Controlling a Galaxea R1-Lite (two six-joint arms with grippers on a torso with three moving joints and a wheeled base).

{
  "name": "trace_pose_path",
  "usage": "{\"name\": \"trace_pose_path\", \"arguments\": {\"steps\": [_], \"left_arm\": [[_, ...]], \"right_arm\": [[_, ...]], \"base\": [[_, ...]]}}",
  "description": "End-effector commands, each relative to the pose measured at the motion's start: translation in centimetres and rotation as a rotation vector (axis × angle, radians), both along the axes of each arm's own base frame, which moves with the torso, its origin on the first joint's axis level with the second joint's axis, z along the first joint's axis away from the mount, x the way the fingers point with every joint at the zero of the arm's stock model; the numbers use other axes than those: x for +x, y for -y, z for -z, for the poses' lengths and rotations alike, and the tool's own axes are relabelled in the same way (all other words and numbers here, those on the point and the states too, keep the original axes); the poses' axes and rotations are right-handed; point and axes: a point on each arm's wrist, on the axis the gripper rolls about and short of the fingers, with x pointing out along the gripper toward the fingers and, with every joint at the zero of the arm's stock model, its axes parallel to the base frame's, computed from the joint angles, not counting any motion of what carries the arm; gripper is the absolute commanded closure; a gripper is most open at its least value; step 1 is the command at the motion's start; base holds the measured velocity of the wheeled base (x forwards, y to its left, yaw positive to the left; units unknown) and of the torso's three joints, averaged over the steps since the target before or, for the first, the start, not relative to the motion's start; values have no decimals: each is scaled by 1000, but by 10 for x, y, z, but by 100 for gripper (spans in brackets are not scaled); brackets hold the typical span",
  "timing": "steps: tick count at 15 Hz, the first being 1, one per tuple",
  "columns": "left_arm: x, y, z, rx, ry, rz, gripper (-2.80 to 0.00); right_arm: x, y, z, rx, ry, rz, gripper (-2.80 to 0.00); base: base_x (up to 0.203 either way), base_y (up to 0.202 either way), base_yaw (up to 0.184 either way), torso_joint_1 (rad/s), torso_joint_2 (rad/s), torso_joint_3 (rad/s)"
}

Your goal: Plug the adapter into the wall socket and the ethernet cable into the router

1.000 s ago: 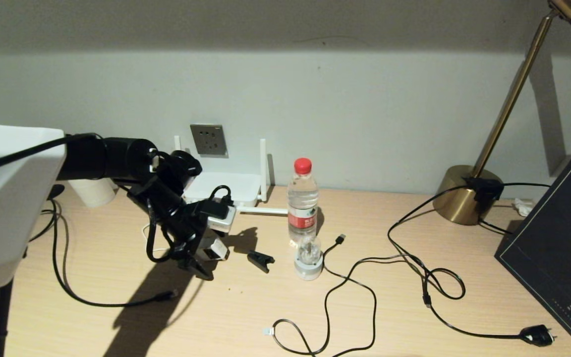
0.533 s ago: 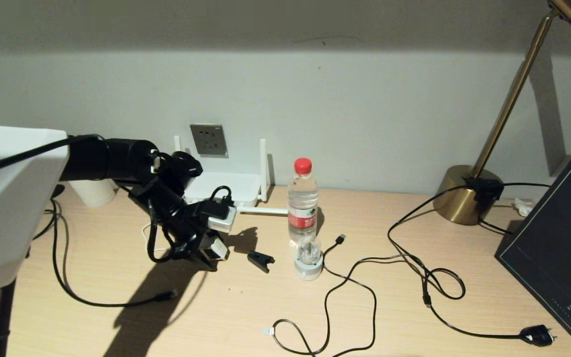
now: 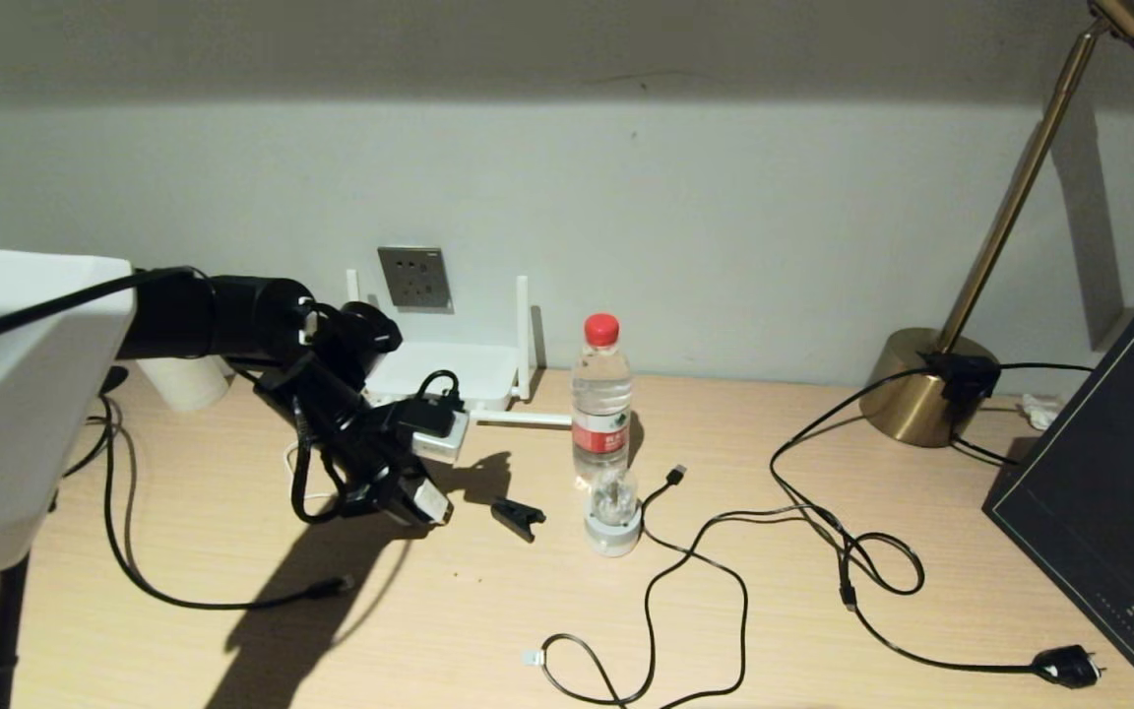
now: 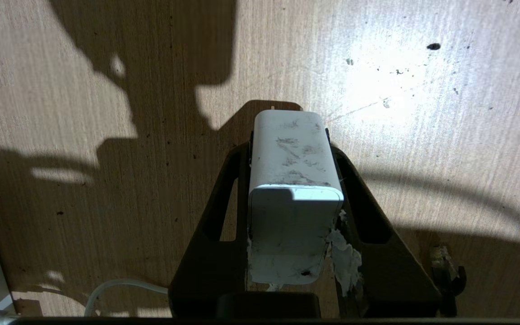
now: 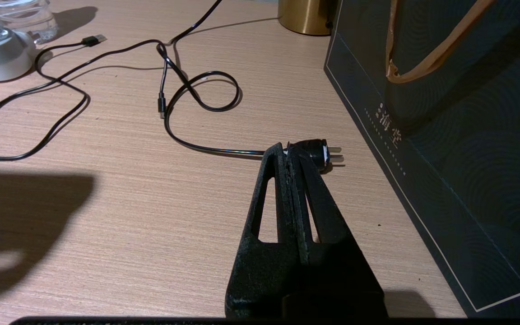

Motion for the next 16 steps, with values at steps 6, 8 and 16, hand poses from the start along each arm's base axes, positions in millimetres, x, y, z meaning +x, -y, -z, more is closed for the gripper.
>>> {"name": "trace_pose_path", "arguments": {"steps": [6,8,16], "left_arm": [[-91,-12,-41,-232,-250,-118,0],[-118,-30,-54,-255,-284,-177,0],[-133,-61,-90,-515,-65,-472,0]], "right_arm": [[0,0,0,-1,0,0,0],[0,0,0,-1,0,0,0],[0,0,0,-1,-2,0,0]], "base": [[0,0,0,0,0,0],[0,0,0,0,0,0],[0,0,0,0,0,0]]}}
